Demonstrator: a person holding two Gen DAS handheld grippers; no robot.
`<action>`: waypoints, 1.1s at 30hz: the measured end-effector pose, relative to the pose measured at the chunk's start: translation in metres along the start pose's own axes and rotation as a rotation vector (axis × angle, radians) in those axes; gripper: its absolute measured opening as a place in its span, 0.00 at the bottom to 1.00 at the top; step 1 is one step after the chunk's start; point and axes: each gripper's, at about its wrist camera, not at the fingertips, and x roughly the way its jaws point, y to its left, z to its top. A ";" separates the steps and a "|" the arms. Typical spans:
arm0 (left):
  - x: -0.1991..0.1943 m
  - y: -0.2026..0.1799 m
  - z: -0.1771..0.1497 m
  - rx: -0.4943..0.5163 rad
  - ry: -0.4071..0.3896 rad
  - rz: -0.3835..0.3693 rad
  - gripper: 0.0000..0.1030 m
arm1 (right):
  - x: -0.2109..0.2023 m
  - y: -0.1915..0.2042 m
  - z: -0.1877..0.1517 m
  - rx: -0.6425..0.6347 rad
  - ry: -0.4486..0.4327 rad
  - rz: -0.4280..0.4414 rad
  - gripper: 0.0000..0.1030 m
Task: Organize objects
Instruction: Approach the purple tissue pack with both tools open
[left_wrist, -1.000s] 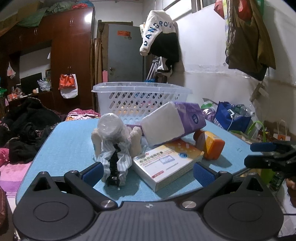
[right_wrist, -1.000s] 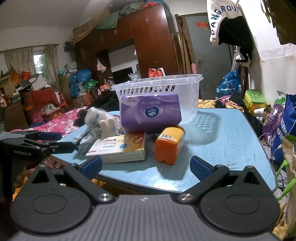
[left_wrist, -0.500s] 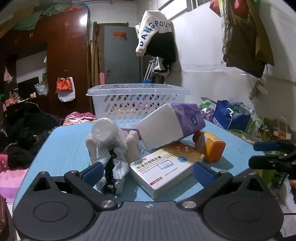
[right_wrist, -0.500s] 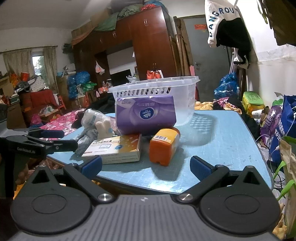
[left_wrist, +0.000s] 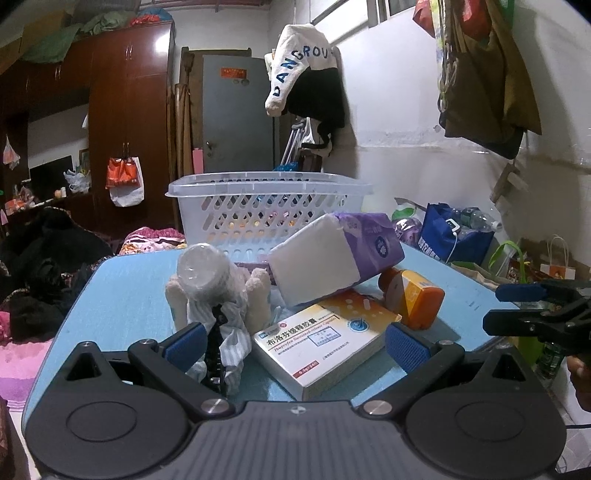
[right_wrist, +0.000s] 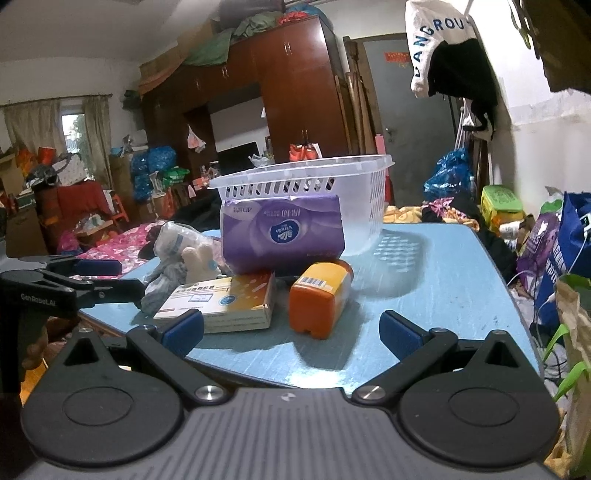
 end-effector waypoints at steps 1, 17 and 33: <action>0.000 0.000 0.000 0.000 0.001 -0.001 1.00 | -0.001 0.000 0.000 -0.002 -0.004 0.000 1.00; -0.008 0.004 0.000 -0.023 -0.014 -0.052 1.00 | 0.003 0.006 0.002 -0.019 -0.008 0.019 1.00; -0.007 0.005 0.002 -0.026 -0.016 -0.049 1.00 | 0.007 0.005 0.000 -0.010 0.005 0.030 1.00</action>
